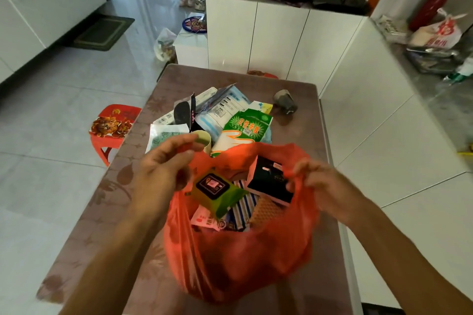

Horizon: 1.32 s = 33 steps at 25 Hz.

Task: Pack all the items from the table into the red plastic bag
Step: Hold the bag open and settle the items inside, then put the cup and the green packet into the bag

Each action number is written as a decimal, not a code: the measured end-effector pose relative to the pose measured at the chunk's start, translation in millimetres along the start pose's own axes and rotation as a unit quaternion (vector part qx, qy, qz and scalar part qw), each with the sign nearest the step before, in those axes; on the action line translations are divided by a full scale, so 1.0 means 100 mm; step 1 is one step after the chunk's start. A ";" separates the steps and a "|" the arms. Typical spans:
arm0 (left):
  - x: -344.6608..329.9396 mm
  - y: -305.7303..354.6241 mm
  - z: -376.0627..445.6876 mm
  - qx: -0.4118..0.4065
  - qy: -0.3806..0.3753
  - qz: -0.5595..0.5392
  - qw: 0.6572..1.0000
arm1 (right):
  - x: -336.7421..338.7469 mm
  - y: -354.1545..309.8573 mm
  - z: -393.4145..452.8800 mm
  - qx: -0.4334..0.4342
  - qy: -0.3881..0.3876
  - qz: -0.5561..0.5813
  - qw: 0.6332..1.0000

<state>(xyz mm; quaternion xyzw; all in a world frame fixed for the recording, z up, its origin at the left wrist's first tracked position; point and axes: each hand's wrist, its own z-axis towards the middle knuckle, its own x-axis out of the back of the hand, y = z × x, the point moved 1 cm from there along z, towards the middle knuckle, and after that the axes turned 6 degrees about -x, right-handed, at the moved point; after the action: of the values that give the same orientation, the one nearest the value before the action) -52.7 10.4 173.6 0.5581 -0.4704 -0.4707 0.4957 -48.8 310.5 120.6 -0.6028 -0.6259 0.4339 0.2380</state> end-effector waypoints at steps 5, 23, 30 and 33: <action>-0.06 0.55 0.30 -0.128 -0.006 -0.058 0.990 | -0.54 -1.01 -0.36 0.177 -0.106 0.197 0.958; -0.40 -0.55 -0.11 -0.280 -0.361 0.642 0.615 | -0.65 -0.03 0.25 0.179 0.171 -0.721 0.648; 0.20 -0.51 0.62 -0.004 -0.320 0.606 0.729 | -0.37 -0.06 0.57 -0.009 0.156 -0.759 0.632; 0.45 -0.23 1.03 -0.018 -0.122 0.161 0.979 | -0.93 -0.36 0.82 0.122 0.088 -0.589 0.794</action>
<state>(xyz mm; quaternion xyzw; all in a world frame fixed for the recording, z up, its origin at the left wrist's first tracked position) -148.2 -43.8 141.2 0.4042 -0.6029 -0.4576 0.5136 -121.0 203.8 130.0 -0.1189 -0.7780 0.2280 0.5732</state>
